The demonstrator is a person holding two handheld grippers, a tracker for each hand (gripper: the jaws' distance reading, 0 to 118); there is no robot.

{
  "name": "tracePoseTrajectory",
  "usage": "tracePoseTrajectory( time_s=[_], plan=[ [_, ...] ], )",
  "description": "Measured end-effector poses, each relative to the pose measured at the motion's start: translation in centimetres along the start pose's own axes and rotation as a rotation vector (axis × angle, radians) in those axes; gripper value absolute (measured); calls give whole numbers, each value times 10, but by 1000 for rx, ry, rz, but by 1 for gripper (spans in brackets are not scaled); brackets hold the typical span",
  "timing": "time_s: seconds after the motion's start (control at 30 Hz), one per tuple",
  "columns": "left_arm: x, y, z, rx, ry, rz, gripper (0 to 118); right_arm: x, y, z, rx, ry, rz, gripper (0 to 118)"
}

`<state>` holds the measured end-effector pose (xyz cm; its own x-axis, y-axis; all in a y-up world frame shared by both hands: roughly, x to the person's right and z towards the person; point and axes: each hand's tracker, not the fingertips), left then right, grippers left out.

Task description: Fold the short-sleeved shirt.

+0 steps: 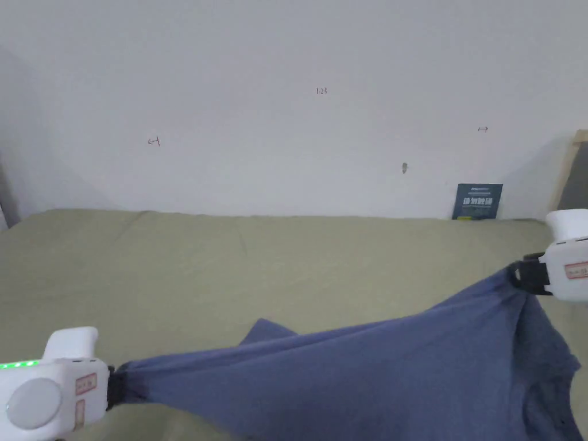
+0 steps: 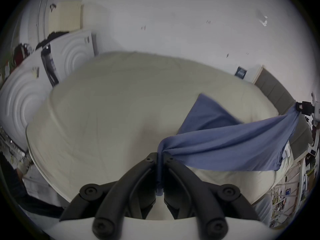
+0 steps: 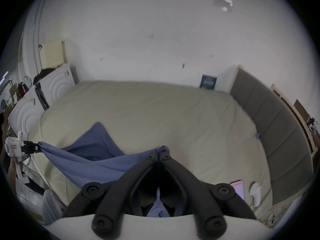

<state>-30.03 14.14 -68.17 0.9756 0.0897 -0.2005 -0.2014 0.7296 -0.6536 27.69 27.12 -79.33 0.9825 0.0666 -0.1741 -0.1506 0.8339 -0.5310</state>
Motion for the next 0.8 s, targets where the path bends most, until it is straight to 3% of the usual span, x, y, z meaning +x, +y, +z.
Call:
tracePoseTrajectory(
  time_s=[0.37,0.8],
  plan=[
    [22,135,106,311,-56,80,4,24,87,141,272,-93,-9,2],
    [25,226,172,432,27,21,4,21,155,146,333,-99,-30,2]
  ],
)
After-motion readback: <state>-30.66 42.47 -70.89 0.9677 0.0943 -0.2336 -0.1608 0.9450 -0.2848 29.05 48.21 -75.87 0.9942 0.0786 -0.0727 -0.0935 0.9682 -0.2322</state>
